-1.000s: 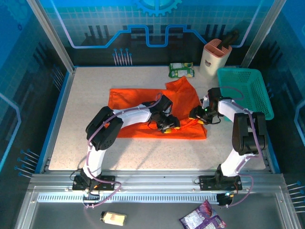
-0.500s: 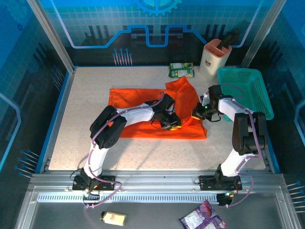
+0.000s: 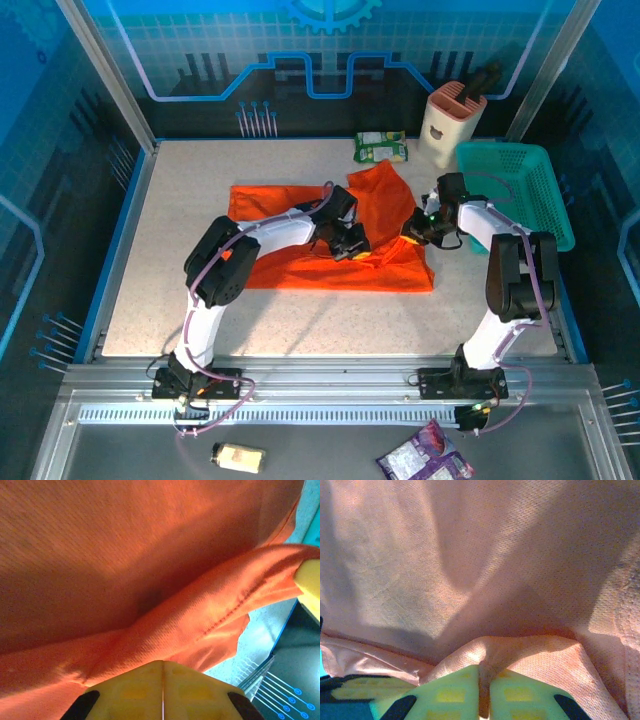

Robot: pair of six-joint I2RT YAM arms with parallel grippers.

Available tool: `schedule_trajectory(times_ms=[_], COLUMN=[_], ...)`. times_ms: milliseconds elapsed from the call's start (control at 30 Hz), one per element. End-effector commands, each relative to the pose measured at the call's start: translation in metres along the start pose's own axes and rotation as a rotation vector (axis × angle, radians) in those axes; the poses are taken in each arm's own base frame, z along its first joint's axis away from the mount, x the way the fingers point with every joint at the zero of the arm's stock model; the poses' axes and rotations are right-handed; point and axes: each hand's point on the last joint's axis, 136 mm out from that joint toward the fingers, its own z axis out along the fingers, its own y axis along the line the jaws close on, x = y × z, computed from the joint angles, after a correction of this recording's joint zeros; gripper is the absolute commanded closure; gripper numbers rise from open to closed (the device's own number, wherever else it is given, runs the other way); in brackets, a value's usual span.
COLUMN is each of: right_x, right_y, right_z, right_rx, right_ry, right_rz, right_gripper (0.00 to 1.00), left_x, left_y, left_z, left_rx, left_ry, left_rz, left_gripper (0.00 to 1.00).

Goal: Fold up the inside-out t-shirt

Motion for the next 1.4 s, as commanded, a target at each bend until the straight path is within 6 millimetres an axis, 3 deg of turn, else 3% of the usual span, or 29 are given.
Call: schedule_trajectory(times_ms=[0, 100, 300, 400, 467, 567, 700, 867, 1067, 1200, 1367], right_x=[-0.016, -0.024, -0.04, -0.042, -0.039, -0.026, 0.002, 0.045, 0.069, 0.065, 0.034], right_y=[0.01, 0.009, 0.008, 0.013, 0.018, 0.022, 0.02, 0.029, 0.051, 0.07, 0.107], right_z=[-0.005, 0.002, 0.014, 0.009, 0.0, -0.013, -0.017, -0.003, 0.027, 0.046, 0.061], right_rx=[-0.03, -0.031, -0.025, -0.025, -0.02, 0.004, 0.037, 0.01, -0.04, -0.085, -0.218], right_ry=[-0.037, -0.043, -0.056, -0.062, -0.07, -0.068, -0.035, 0.044, 0.105, 0.123, 0.084], right_rz=[0.019, 0.039, 0.064, 0.049, 0.03, -0.008, -0.033, -0.051, -0.062, -0.057, -0.056], right_gripper=[0.87, 0.84, 0.74, 0.67, 0.56, 0.43, 0.33, 0.23, 0.2, 0.19, 0.2], left_x=[-0.012, -0.016, -0.015, -0.015, -0.014, -0.016, -0.018, -0.018, -0.017, -0.016, -0.014], left_y=[-0.004, -0.002, 0.012, 0.022, 0.031, 0.04, 0.05, 0.057, 0.069, 0.074, 0.08], left_z=[-0.009, -0.022, -0.048, -0.062, -0.07, -0.083, -0.1, -0.125, -0.153, -0.169, -0.188], left_rx=[0.009, 0.0, -0.018, -0.029, -0.033, -0.029, -0.027, -0.021, -0.019, -0.005, -0.009], left_ry=[-0.032, -0.056, -0.081, -0.099, -0.109, -0.127, -0.149, -0.187, -0.24, -0.263, -0.308], left_rz=[0.007, 0.016, 0.022, 0.019, 0.003, -0.008, -0.02, -0.011, -0.026, -0.049, -0.059], left_gripper=[0.86, 0.79, 0.76, 0.76, 0.75, 0.75, 0.75, 0.73, 0.73, 0.73, 0.73])
